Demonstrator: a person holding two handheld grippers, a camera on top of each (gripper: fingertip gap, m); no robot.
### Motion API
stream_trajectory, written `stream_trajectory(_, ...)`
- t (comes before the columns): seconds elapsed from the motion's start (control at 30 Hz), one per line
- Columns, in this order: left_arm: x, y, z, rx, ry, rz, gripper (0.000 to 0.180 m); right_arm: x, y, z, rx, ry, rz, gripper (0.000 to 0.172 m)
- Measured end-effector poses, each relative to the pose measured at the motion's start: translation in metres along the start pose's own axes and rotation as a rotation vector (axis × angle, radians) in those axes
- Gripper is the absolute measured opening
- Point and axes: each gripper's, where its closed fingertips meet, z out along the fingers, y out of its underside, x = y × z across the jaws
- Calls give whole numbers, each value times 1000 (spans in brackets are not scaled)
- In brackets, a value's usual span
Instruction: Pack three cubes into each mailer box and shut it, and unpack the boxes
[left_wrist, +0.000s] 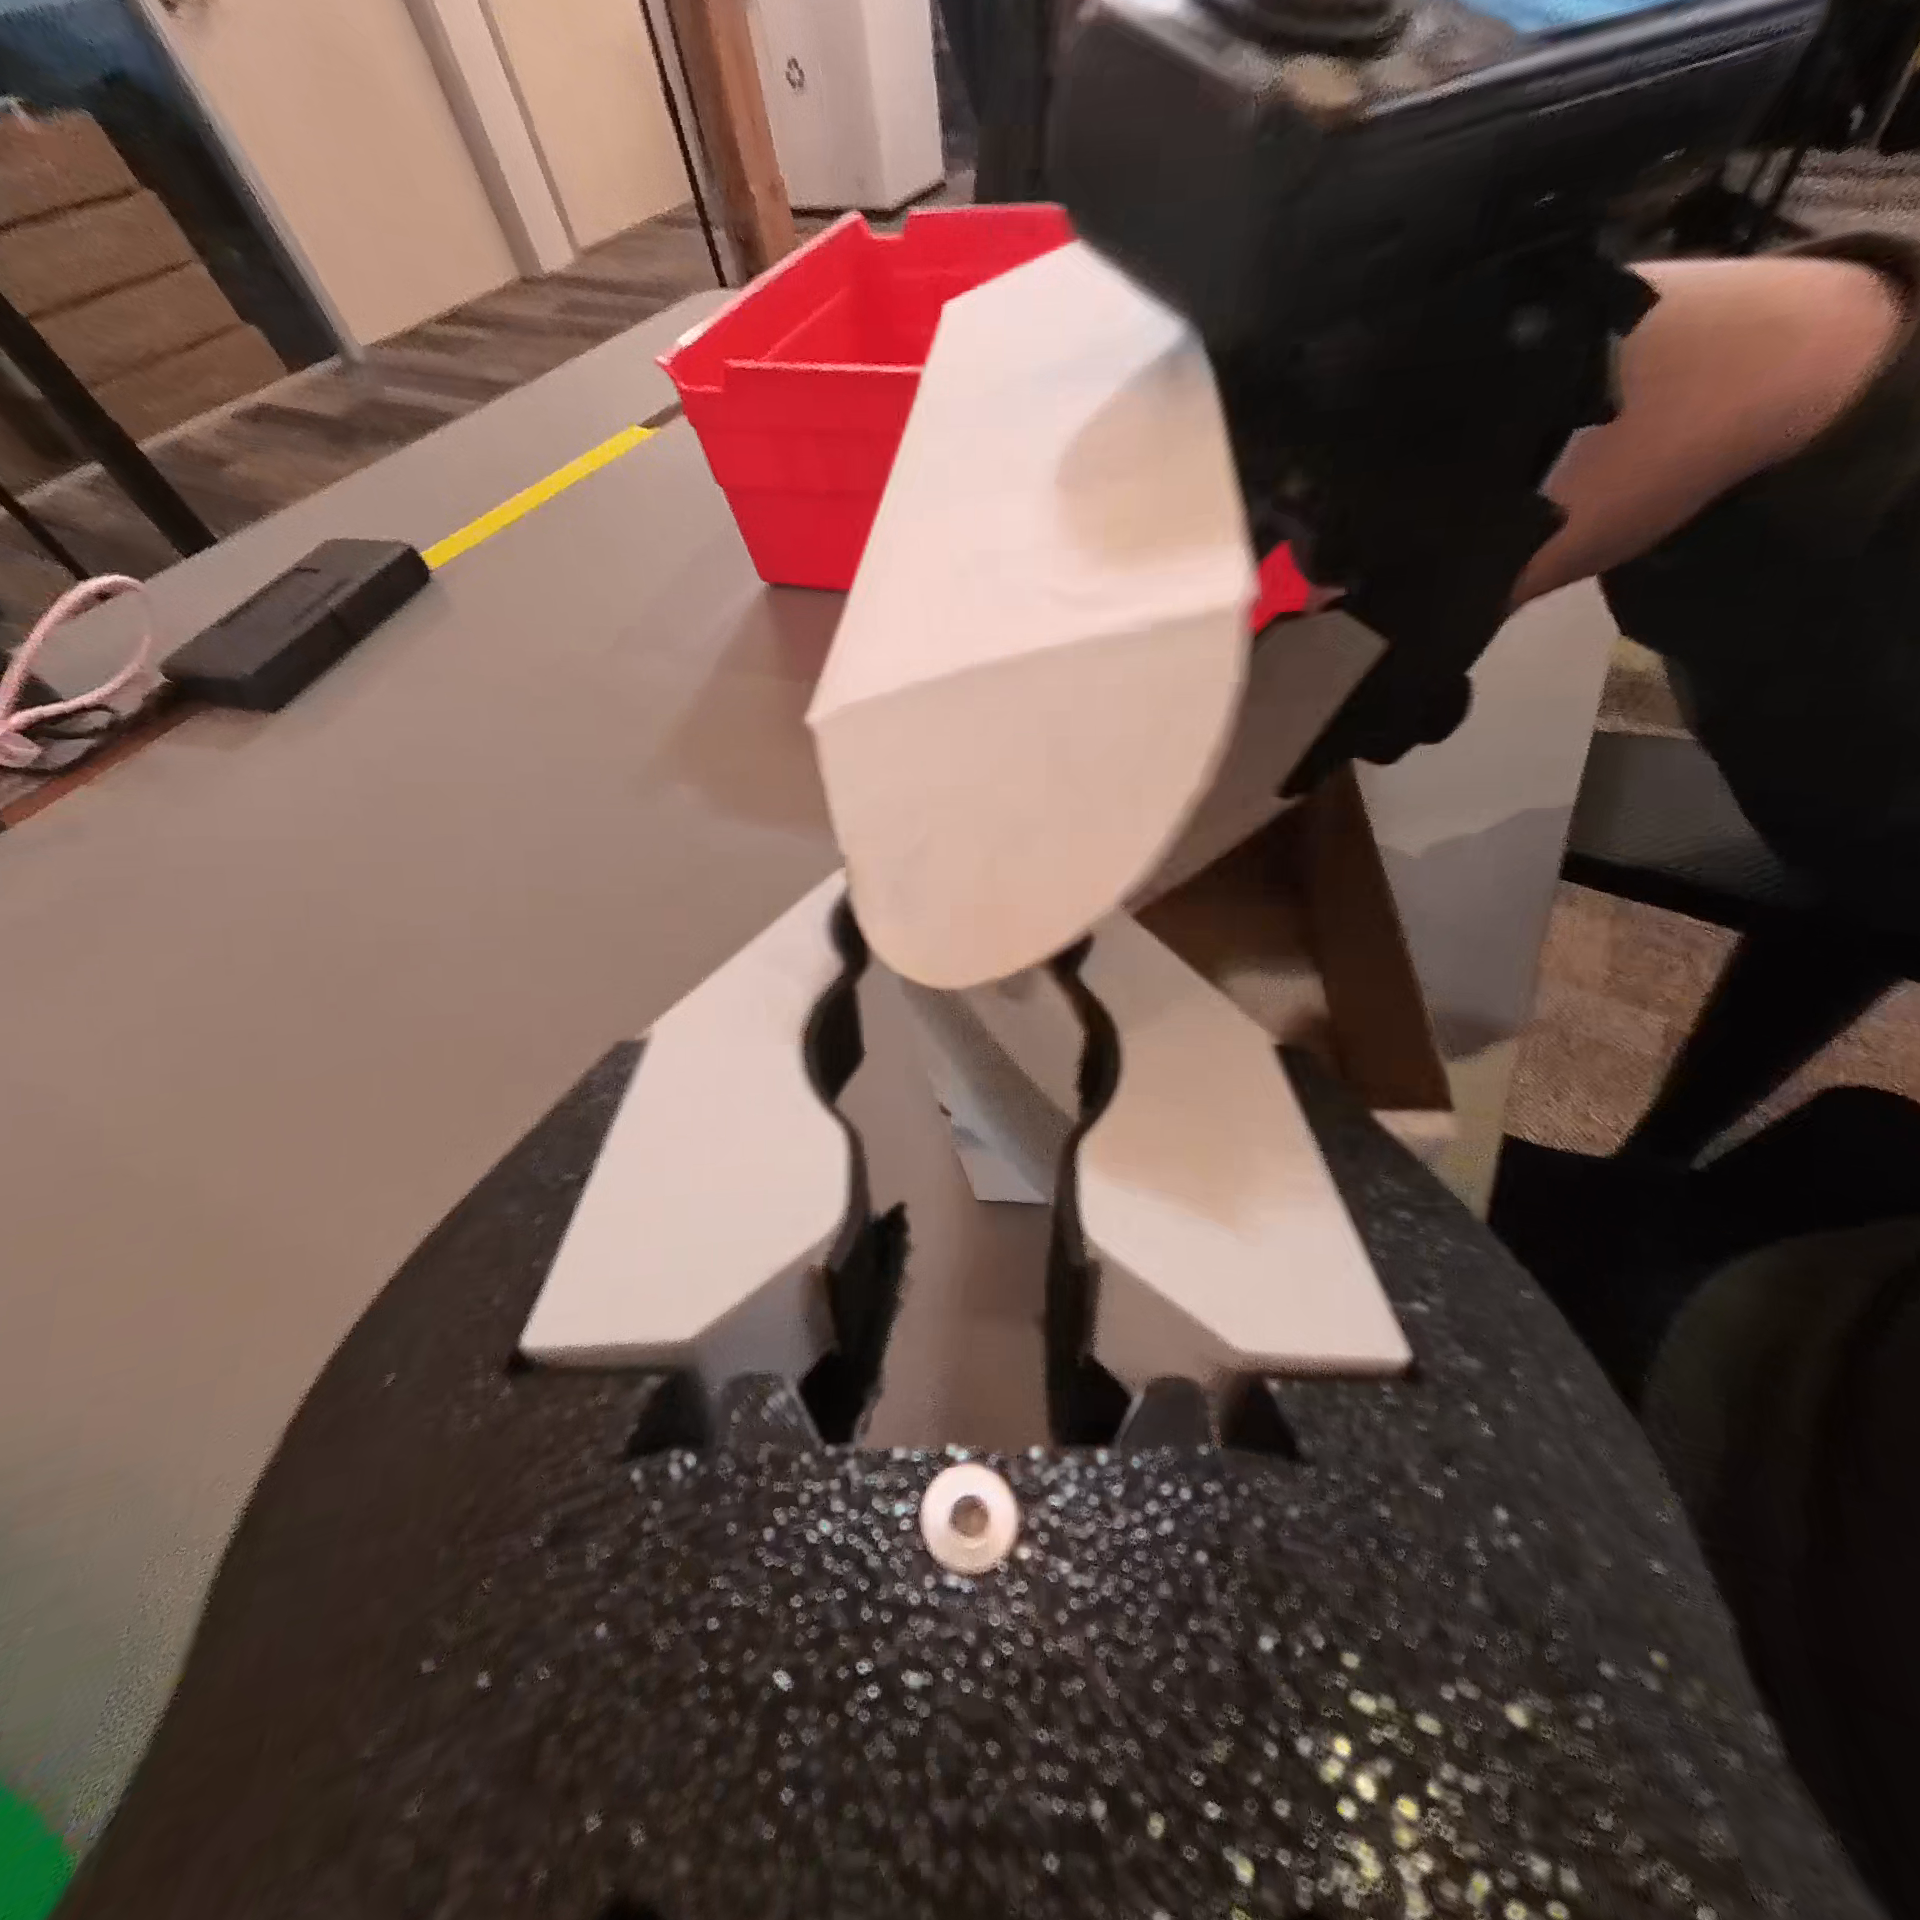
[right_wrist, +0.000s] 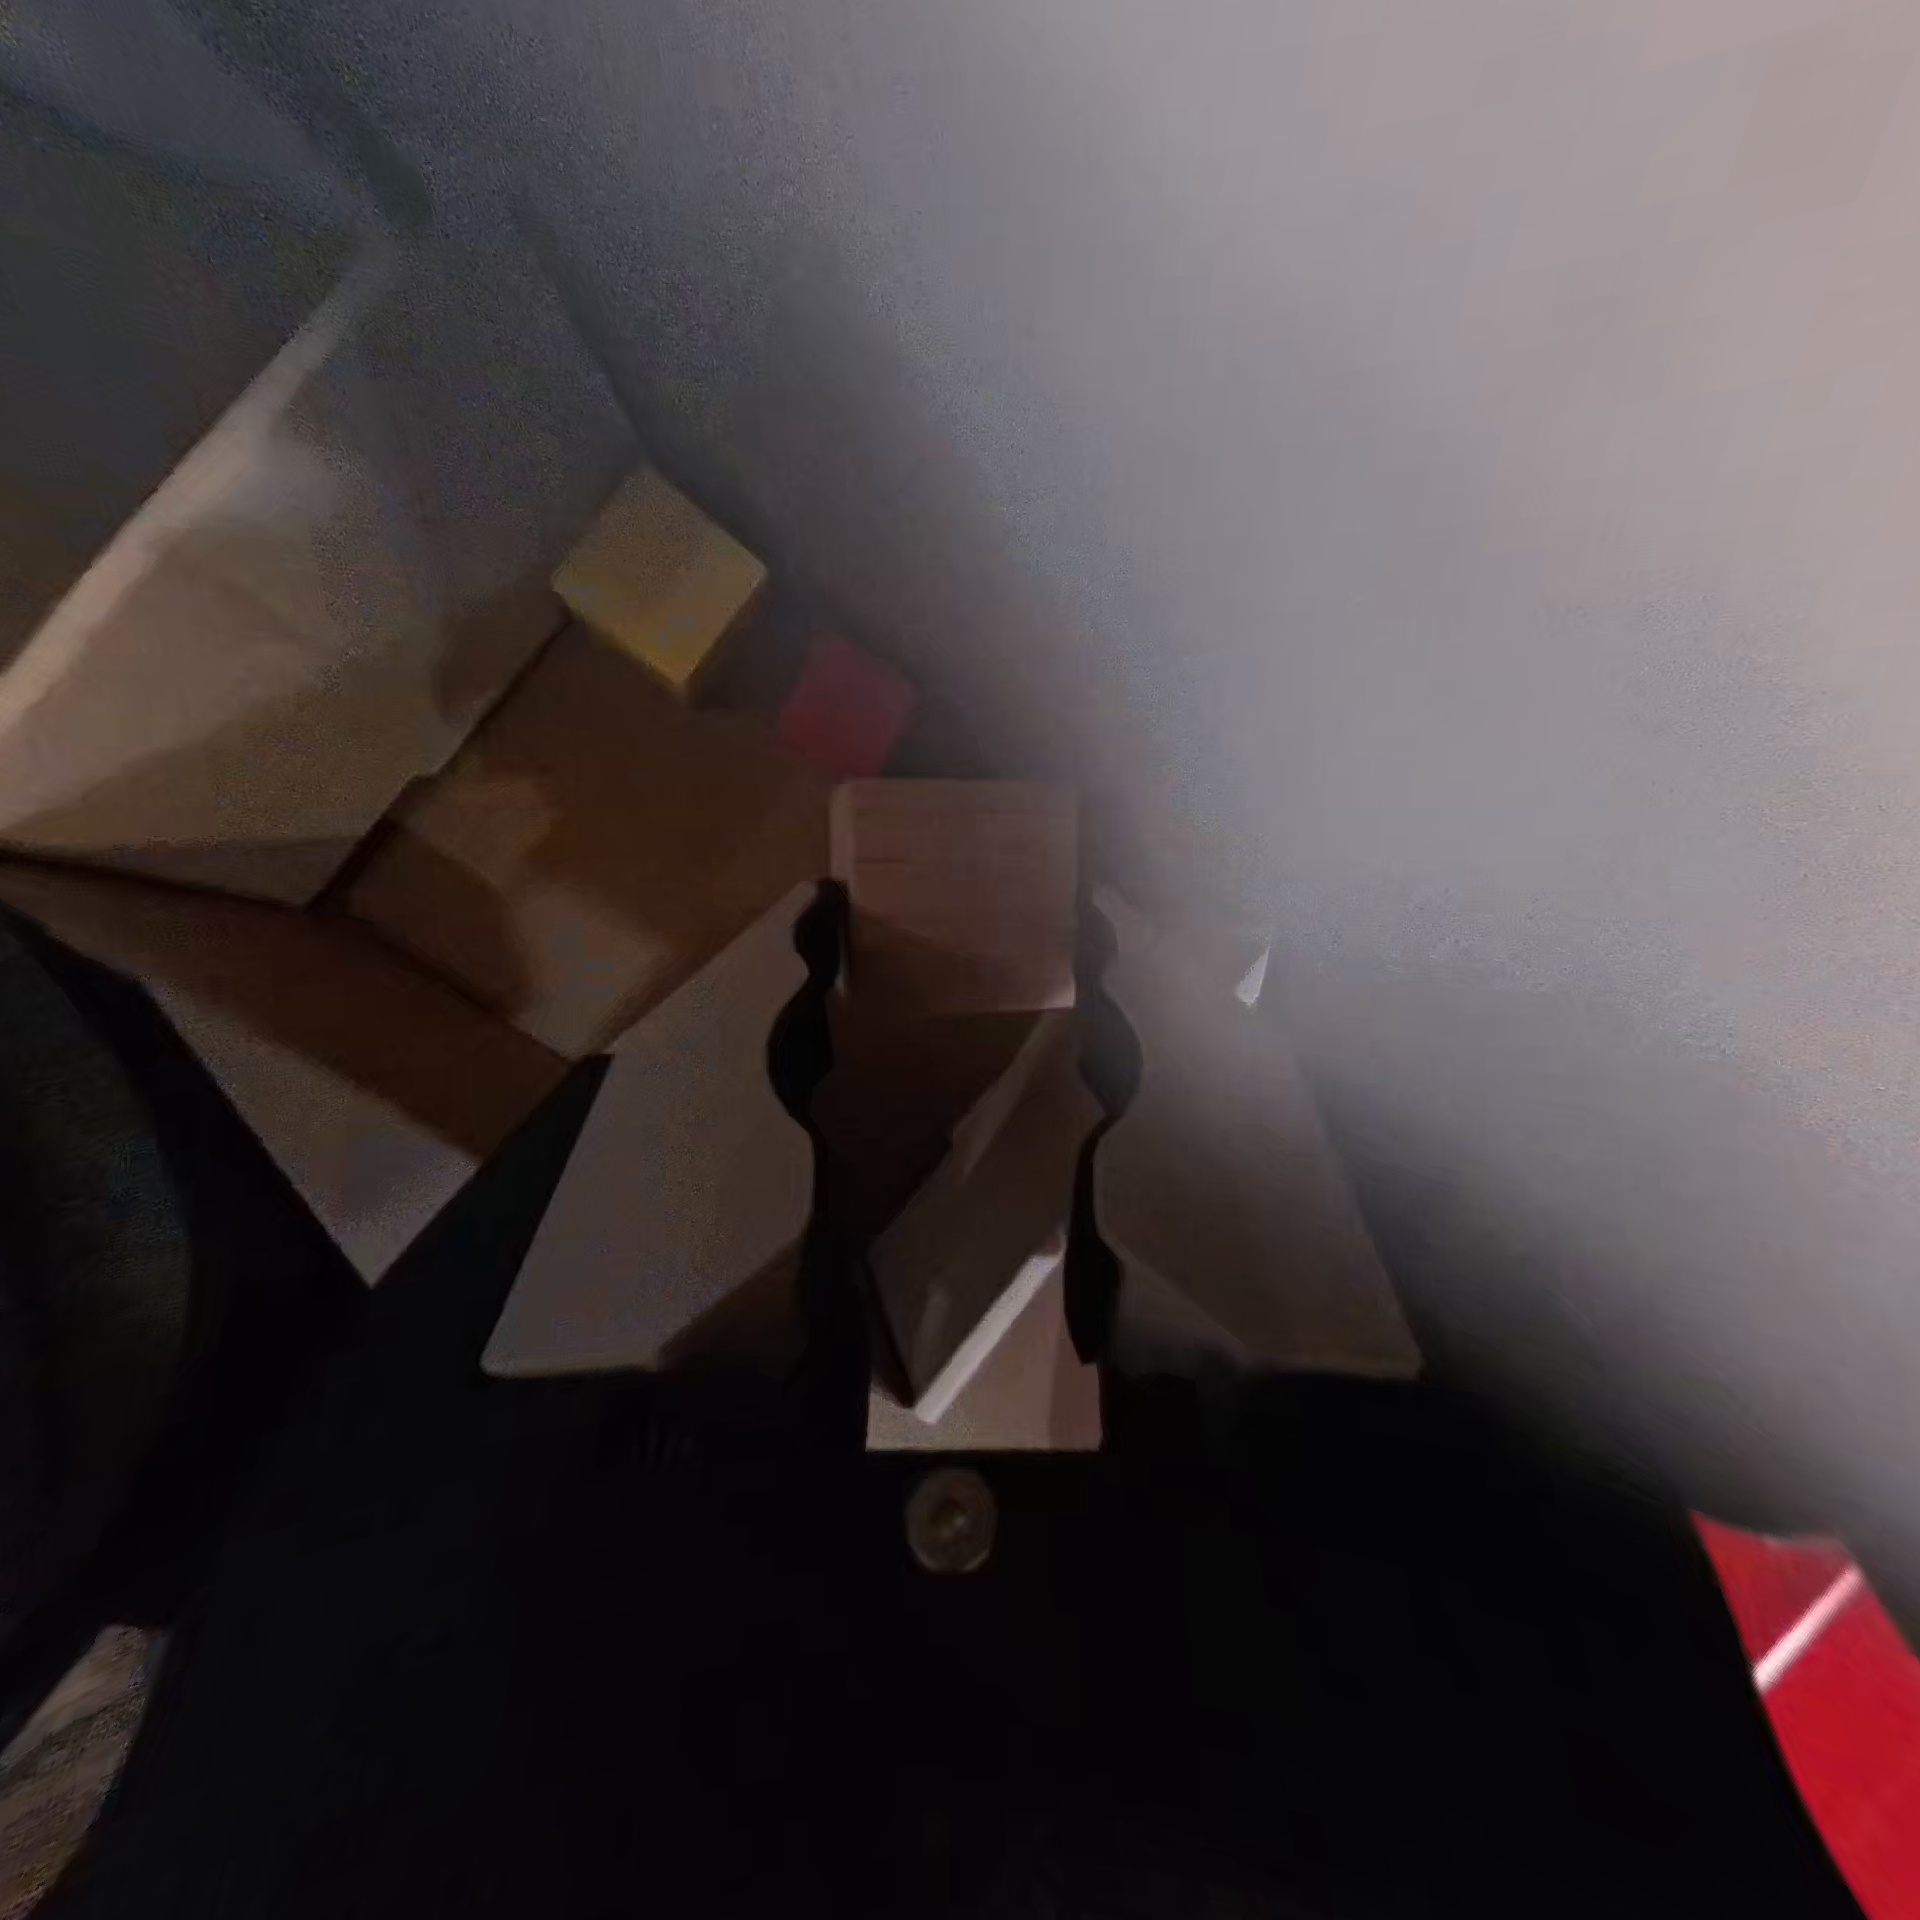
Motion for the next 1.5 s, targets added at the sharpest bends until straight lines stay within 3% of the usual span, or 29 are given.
stream_trajectory(0.03,-5,-1,-1,13,-28,3,26,-1,-3,-4,23,-6,-15,45)
stream_trajectory(0.1,-17,-1,-3,19,-96,30,8,-6,-11,-17,96,-40,-27,45)
stream_trajectory(0.33,-39,3,-9,18,-198,39,5,-15,-31,-106,434,-94,-11,44)
stream_trajectory(0.43,-46,5,-13,16,-204,14,5,21,-12,-156,544,112,91,44)
stream_trajectory(0.57,-50,6,-15,11,-201,7,5,102,67,-192,490,464,420,44)
stream_trajectory(0.7,-49,7,-15,7,-197,17,5,155,153,-173,322,572,708,44)
stream_trajectory(0.8,-49,7,-14,7,-196,23,5,172,190,-144,221,549,822,44)
stream_trajectory(1.17,-48,6,-12,27,-197,45,5,170,238,-85,-108,473,814,44)
stream_trajectory(1.5,-47,5,-12,29,-195,56,5,165,240,-84,-172,478,820,44)
